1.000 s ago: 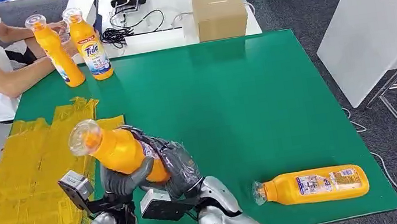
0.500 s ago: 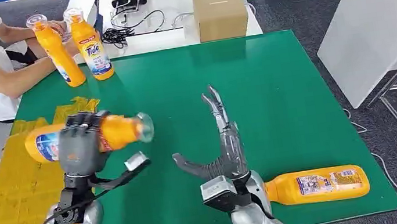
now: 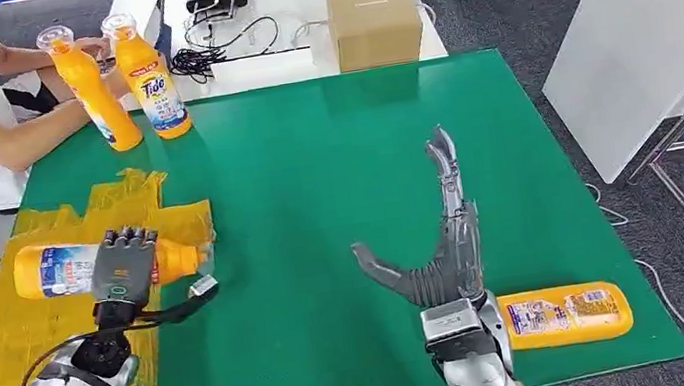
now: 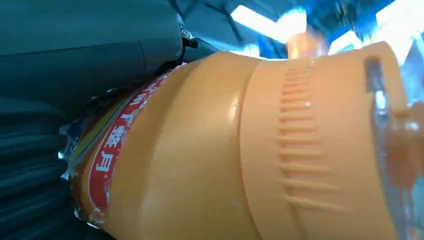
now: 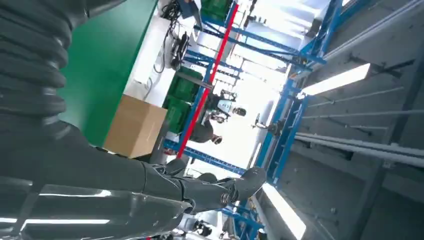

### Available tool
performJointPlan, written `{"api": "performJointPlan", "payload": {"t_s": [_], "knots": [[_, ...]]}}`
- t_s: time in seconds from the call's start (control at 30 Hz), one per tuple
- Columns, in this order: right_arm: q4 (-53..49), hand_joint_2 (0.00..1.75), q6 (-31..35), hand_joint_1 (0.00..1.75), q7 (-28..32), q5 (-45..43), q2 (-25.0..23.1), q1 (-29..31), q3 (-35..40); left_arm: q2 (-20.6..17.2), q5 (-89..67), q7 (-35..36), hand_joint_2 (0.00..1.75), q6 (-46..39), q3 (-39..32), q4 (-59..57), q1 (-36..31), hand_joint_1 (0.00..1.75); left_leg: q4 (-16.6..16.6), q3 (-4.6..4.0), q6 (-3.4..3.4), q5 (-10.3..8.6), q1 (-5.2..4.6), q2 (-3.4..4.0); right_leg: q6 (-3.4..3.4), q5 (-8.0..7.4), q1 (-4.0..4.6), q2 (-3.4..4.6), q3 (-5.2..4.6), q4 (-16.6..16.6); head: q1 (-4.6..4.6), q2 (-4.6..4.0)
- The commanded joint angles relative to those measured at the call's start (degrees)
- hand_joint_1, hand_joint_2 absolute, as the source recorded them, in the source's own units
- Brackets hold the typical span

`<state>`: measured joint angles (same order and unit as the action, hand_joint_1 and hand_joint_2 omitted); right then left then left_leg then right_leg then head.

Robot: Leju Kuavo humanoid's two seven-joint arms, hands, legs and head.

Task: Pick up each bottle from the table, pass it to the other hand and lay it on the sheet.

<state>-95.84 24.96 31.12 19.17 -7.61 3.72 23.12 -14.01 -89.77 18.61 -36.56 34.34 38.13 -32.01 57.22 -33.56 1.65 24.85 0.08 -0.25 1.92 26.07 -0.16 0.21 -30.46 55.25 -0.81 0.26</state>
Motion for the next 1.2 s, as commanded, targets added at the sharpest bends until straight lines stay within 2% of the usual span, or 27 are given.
{"api": "performJointPlan", "payload": {"t_s": [0.03,0.1,0.33,0.37,0.4,0.63,0.8,0.93,1.2], "knots": [[1.0,1.75,-0.1,0.0,0.1,-0.3,2.1,1.4,-1.3,3.8,0.3,-7.0,1.75,1.7,-1.6,-16.8,-2.2,1.75,0.0,0.11,-0.03,0.02,0.01,-0.01,0.01,0.02,0.0,-0.03,0.12,-0.1,0.09,0.0],[1.2,1.75,-0.1,0.0,0.1,-0.2,2.2,1.4,-1.2,4.9,0.6,-8.9,1.75,2.2,-2.7,-17.8,-1.4,1.75,-0.1,0.24,-0.02,0.02,-0.02,0.0,0.02,0.02,-0.02,-0.04,0.26,-0.1,0.09,0.0],[2.3,1.75,-0.3,0.0,-0.2,0.1,2.3,1.5,-0.7,6.3,1.9,-8.3,1.75,0.2,-7.3,-18.7,-0.1,1.75,-0.2,0.6,-0.03,0.0,-0.02,0.03,-0.02,-0.04,-0.01,-0.02,0.65,-0.2,0.07,0.0],[2.2,1.75,-0.2,0.0,-0.2,0.2,2.4,1.4,-0.7,6.9,4.5,-10.4,1.75,-1.5,-9.8,-18.1,0.3,0.17,-0.2,0.66,-0.04,0.0,-0.01,0.03,-0.03,-0.04,0.0,-0.03,0.72,-0.2,0.07,0.0],[2.2,1.75,-0.2,0.0,-0.2,0.2,2.4,1.4,-0.7,6.9,4.5,-10.4,1.75,-1.5,-9.8,-18.1,0.3,0.0,-0.2,0.73,-0.06,-0.01,0.01,0.09,-0.03,-0.07,0.02,0.02,0.77,-0.2,0.07,0.0],[3.1,1.75,-0.4,0.0,-0.8,0.8,2.4,1.8,-0.6,8.6,8.0,-14.1,1.75,-3.1,-15.1,-17.7,1.1,0.0,-0.2,0.81,-0.07,0.01,0.02,0.01,-0.02,-0.02,0.03,-0.05,0.86,-0.2,0.09,0.0],[3.2,1.75,-0.4,0.0,-0.9,0.8,2.4,1.8,-0.6,8.7,8.2,-14.3,1.75,-3.1,-15.5,-17.7,1.1,0.0,-0.2,0.84,-0.06,0.02,0.02,-0.1,-0.01,-0.02,0.03,-0.15,0.93,-0.2,0.09,0.0],[3.2,1.75,-0.5,0.0,-1.3,1.3,2.3,1.7,-0.7,9.6,10.6,-16.9,1.75,-3.4,-19.8,-14.3,2.4,0.0,-0.2,0.8,-0.07,-0.01,0.01,-0.11,-0.02,-0.05,0.02,-0.14,0.9,-0.2,0.09,0.0],[3.1,1.75,-0.4,0.0,-1.5,1.5,2.3,1.5,-0.8,10.8,12.0,-19.1,1.75,-3.4,-22.3,-12.9,3.3,0.0,-0.2,0.79,-0.08,0.0,0.02,-0.14,-0.03,-0.03,0.02,-0.18,0.89,-0.2,0.09,0.0]]}}
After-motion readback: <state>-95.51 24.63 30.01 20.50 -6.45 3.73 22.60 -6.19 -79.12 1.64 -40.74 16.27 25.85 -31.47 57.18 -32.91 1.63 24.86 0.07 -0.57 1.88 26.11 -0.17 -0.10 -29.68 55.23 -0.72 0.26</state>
